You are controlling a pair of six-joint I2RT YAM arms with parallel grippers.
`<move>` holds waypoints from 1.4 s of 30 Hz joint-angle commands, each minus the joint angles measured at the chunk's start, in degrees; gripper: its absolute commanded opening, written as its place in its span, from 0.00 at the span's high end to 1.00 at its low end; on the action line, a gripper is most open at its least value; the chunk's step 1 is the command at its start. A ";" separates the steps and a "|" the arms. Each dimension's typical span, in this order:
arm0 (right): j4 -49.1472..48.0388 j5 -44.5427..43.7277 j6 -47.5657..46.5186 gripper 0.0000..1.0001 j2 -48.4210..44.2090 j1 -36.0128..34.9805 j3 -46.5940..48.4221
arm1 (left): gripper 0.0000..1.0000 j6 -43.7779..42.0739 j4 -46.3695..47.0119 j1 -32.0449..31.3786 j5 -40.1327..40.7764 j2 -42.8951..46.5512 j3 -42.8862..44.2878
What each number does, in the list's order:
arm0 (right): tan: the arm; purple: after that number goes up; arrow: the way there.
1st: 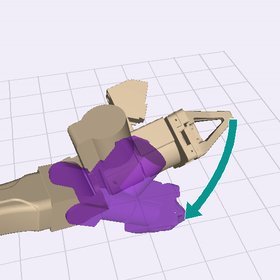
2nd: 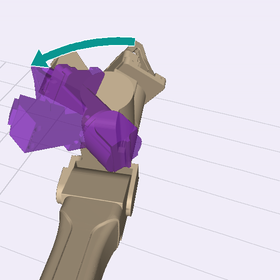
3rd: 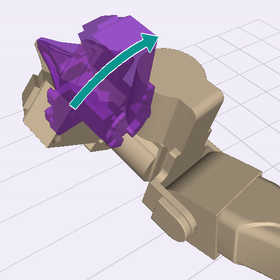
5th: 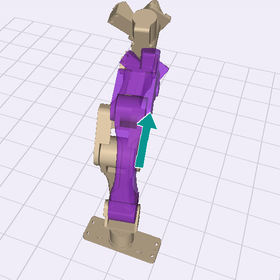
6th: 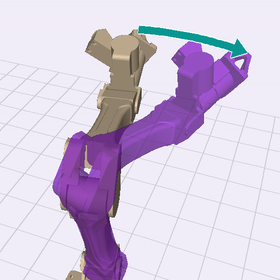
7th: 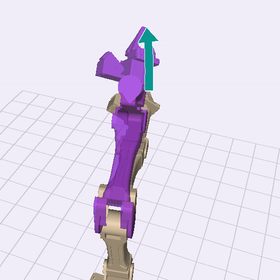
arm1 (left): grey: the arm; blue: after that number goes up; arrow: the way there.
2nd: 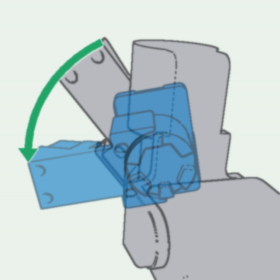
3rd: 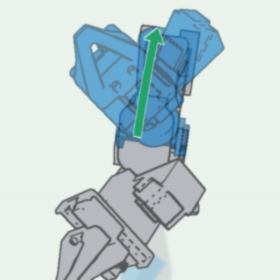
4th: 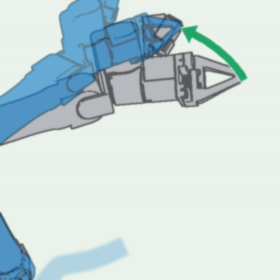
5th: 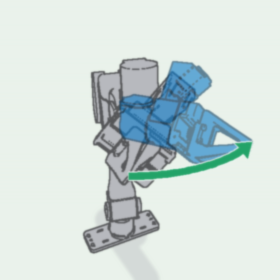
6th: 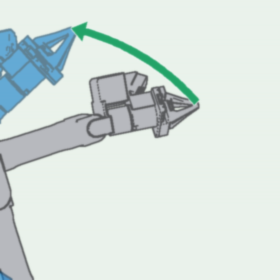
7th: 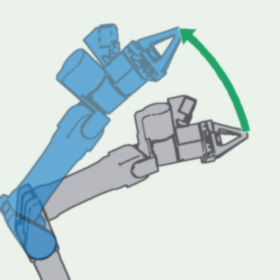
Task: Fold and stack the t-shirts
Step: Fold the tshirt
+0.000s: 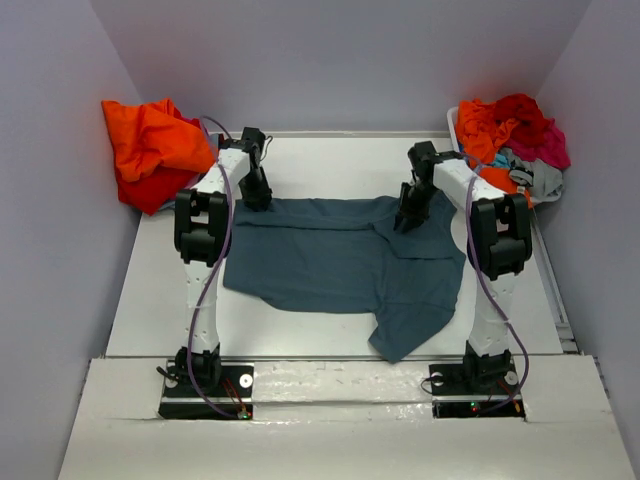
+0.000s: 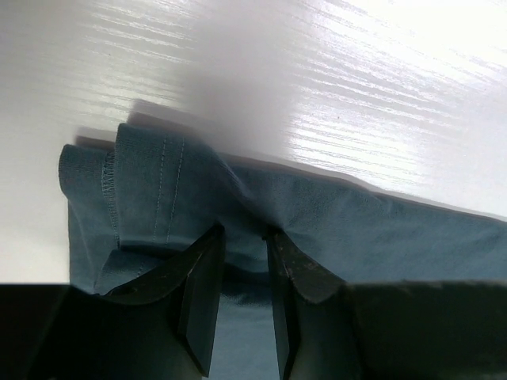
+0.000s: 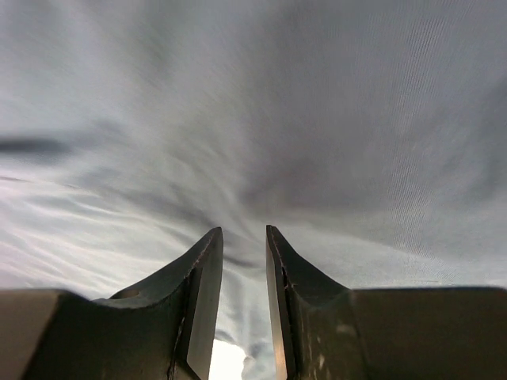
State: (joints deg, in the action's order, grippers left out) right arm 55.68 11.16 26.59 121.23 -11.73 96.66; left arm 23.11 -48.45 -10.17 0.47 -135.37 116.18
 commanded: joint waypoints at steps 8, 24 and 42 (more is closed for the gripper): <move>1.62 -13.88 4.79 0.64 2.60 -0.49 13.55 | 0.59 0.00 2.04 0.77 -0.03 1.68 -5.26; 1.80 -20.20 7.33 0.64 3.84 -0.49 8.20 | 0.59 -0.61 3.53 2.44 0.23 4.76 -9.75; 10.06 -24.34 7.87 0.63 18.86 0.56 29.36 | 0.59 -0.79 2.83 4.02 0.15 2.04 -5.45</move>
State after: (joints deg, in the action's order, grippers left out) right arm 63.42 -11.14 34.15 136.57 -11.73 119.70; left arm 23.20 -42.96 -7.70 -1.50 -131.17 108.77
